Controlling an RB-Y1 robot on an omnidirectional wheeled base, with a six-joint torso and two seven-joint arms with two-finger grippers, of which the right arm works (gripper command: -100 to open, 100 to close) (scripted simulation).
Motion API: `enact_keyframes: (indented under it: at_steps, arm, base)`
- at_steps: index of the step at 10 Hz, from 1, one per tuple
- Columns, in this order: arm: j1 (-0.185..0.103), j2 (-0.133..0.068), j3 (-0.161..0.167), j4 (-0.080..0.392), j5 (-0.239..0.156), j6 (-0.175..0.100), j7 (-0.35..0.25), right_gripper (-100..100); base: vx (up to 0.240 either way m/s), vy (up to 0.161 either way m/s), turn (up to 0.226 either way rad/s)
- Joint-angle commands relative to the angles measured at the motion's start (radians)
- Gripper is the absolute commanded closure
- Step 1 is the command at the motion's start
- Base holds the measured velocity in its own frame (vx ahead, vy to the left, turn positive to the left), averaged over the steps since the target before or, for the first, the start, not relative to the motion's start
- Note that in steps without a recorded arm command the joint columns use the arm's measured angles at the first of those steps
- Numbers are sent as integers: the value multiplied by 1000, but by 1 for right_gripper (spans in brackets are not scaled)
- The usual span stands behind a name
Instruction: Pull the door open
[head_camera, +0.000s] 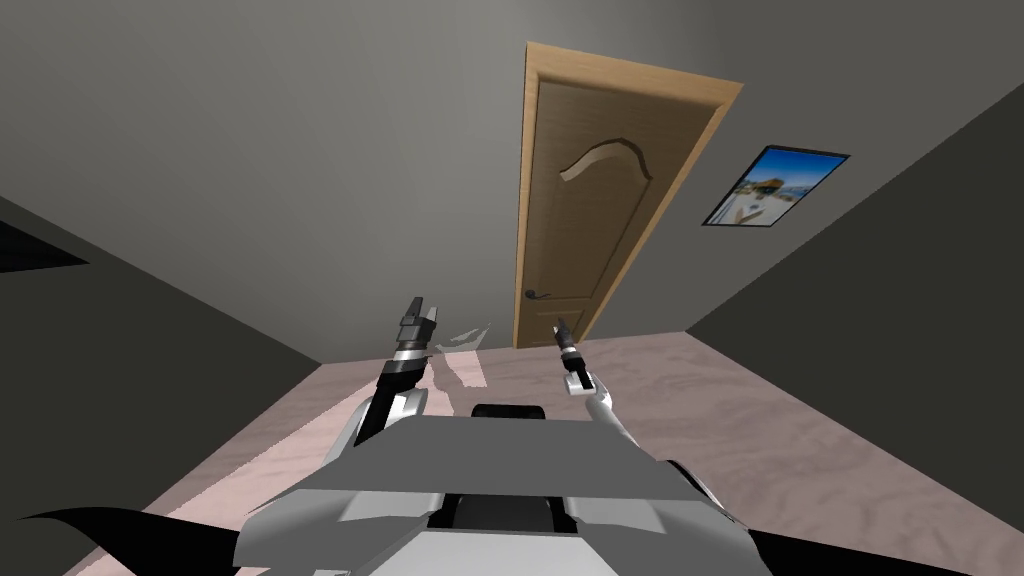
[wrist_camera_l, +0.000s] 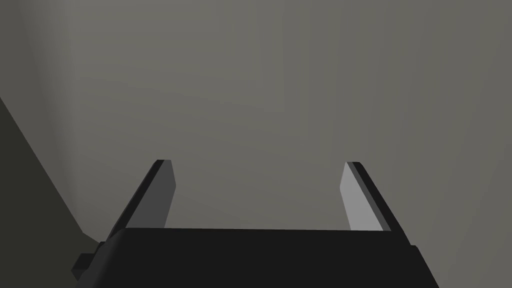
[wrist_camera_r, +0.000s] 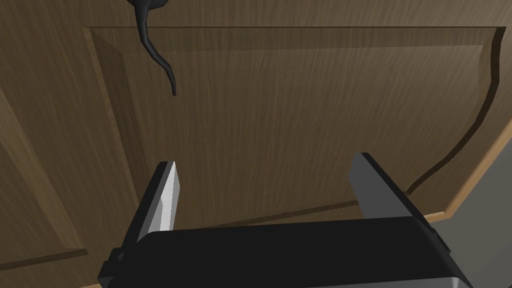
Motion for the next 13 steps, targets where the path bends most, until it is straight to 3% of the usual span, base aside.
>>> enact_keyframes:
  at_steps: [1,13]
  arm:
    - [-22,-6,4,45,-3,-1,-1,-100]
    - [-160,-47,32,330,-23,-20,-8,-100]
  base:
    - [97,30,35]
    - [95,20,30]
